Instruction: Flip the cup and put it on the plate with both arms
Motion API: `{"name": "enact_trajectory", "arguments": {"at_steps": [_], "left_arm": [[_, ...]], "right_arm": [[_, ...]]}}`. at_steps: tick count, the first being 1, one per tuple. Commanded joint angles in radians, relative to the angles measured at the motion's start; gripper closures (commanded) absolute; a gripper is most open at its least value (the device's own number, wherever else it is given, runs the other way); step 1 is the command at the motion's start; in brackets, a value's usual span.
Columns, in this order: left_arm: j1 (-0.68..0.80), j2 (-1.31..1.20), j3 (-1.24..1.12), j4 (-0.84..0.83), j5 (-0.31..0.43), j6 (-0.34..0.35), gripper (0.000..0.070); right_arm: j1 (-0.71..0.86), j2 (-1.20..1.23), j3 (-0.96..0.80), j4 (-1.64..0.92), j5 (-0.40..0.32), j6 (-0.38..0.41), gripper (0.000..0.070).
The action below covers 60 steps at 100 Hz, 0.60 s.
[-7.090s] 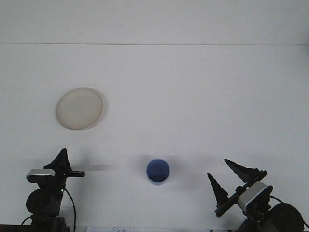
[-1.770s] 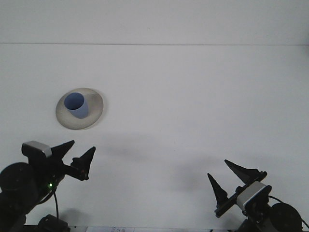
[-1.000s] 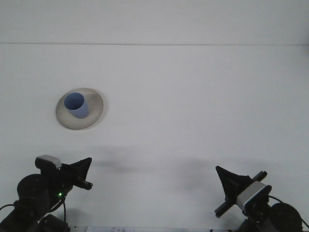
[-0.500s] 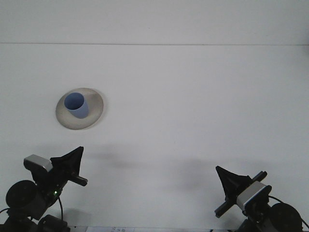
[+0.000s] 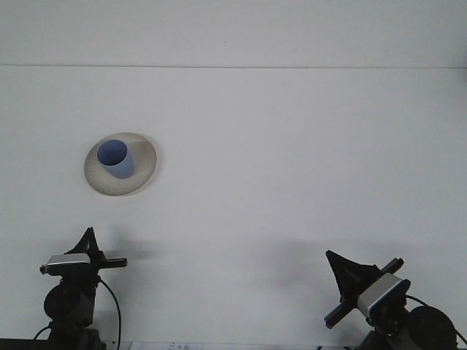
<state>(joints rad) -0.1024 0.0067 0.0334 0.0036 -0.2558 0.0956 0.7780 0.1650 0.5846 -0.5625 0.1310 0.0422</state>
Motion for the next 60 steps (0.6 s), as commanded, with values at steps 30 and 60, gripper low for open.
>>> {"name": "enact_trajectory", "arguments": {"at_steps": [30, 60], "left_arm": [[0.006, -0.004, -0.020, 0.020, 0.003, -0.140, 0.0687], [0.006, -0.004, -0.019, 0.025, 0.003, -0.139, 0.0686]], "right_arm": [[0.009, -0.001, 0.010, 0.016, 0.001, 0.008, 0.0696], [0.009, -0.001, 0.010, 0.016, 0.001, 0.008, 0.0696]]}}
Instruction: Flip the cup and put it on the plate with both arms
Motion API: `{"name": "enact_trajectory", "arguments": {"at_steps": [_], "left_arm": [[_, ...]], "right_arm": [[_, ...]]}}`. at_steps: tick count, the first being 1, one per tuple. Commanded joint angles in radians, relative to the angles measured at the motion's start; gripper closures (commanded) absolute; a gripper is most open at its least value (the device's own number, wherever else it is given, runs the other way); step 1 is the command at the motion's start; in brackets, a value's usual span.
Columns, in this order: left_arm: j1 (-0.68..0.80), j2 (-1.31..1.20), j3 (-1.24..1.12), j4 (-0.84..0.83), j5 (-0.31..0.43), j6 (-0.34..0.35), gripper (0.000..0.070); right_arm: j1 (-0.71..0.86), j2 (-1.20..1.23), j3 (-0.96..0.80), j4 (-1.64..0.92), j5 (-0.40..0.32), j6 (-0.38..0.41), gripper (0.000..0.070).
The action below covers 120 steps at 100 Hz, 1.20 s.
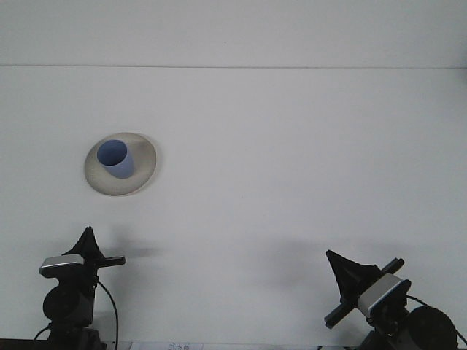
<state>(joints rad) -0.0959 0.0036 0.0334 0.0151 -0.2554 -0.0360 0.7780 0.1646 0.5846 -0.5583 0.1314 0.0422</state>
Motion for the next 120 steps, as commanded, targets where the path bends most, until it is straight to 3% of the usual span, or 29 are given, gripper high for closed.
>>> {"name": "enact_trajectory", "arguments": {"at_steps": [1, 49, 55, 64, 79, 91, 120], "left_arm": [[0.000, -0.001, -0.019, 0.013, 0.003, -0.007, 0.0687], [0.000, -0.001, -0.019, 0.014, 0.003, -0.007, 0.0687], [0.000, -0.001, -0.019, 0.014, 0.003, -0.008, 0.0686], [0.000, -0.001, -0.019, 0.014, 0.003, -0.007, 0.0686], [0.000, -0.001, -0.019, 0.013, 0.003, -0.007, 0.0687], [0.000, -0.001, -0.019, 0.013, 0.003, -0.007, 0.0687], [0.000, 0.000, -0.019, 0.014, 0.003, -0.007, 0.0687]], "right_arm": [[0.009, 0.000, 0.010, 0.011, 0.001, 0.008, 0.0696], [0.009, -0.002, 0.010, 0.011, 0.001, -0.006, 0.0696], [-0.007, -0.002, 0.010, 0.011, 0.016, -0.072, 0.0696], [-0.127, -0.006, -0.017, 0.036, -0.013, -0.100, 0.0696], [-0.471, -0.061, -0.183, 0.209, -0.160, -0.093, 0.0696], [-0.713, -0.130, -0.355, 0.340, -0.310, -0.040, 0.0696], [-0.805, -0.163, -0.570, 0.495, -0.290, -0.008, 0.0696]]}}
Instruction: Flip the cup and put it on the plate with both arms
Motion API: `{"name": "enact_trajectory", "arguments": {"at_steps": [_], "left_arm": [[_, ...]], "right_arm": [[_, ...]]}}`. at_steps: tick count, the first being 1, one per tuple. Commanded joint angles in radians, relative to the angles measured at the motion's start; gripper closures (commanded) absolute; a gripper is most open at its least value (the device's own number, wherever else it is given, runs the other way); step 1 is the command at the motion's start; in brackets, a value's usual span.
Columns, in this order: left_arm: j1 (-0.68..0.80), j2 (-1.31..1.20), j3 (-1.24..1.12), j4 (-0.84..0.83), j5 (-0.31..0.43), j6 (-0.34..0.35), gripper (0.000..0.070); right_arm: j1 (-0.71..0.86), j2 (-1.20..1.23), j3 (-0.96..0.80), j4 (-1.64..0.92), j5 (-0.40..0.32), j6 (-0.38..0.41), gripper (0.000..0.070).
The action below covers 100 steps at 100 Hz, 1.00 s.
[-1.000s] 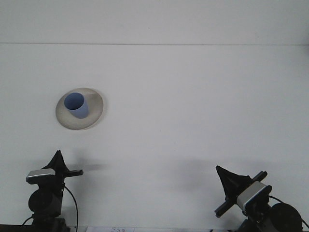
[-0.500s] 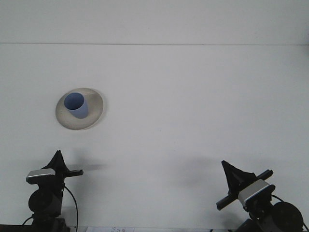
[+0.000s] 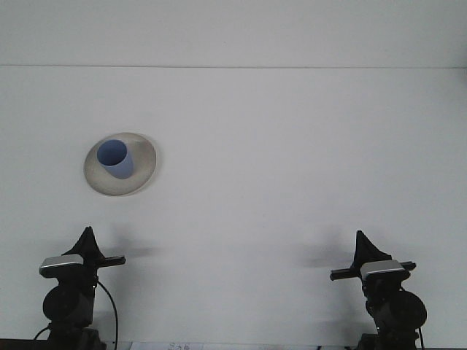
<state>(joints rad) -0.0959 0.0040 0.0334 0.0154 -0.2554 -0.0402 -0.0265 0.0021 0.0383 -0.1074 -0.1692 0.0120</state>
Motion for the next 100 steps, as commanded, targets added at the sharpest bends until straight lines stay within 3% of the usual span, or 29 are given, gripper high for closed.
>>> {"name": "enact_trajectory", "arguments": {"at_steps": [1, 100], "left_arm": [[0.000, -0.001, -0.019, 0.013, 0.003, -0.003, 0.0687], [0.000, -0.001, -0.019, 0.014, 0.003, -0.003, 0.0687]], "right_arm": [[0.000, -0.001, -0.028, 0.042, 0.013, 0.026, 0.0696], [-0.001, -0.001, -0.026, 0.062, 0.016, 0.025, 0.0696]]}}
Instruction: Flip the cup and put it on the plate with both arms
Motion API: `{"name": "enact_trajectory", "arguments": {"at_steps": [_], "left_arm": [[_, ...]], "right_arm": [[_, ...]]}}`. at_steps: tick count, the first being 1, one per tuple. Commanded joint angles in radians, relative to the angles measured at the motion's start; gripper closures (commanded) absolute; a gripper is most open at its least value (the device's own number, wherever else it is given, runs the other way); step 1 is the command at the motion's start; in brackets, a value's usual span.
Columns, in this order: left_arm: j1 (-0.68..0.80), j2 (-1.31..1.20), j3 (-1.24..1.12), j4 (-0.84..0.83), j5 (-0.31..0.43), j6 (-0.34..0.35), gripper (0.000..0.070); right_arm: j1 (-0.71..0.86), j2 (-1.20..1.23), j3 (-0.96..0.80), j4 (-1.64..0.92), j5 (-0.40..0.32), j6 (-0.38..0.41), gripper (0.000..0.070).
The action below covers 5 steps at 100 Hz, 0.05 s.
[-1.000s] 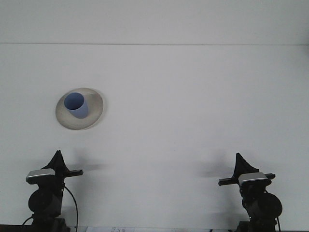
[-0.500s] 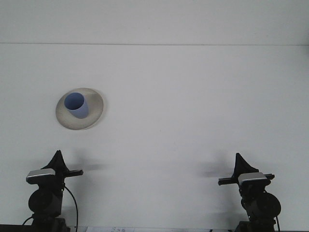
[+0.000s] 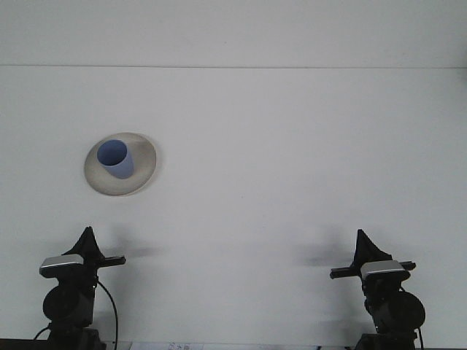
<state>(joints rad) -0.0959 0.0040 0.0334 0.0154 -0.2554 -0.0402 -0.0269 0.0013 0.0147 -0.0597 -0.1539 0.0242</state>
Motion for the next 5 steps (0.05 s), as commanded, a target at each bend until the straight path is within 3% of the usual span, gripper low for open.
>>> {"name": "enact_trajectory", "arguments": {"at_steps": [1, 5], "left_arm": [[0.000, -0.001, -0.019, 0.014, 0.003, -0.003, 0.0686], [0.000, -0.001, -0.019, 0.014, 0.003, -0.003, 0.0687]], "right_arm": [[-0.001, 0.000, -0.002, 0.014, 0.000, 0.013, 0.0696], [-0.001, 0.000, -0.002, 0.014, 0.000, 0.013, 0.0696]]}}
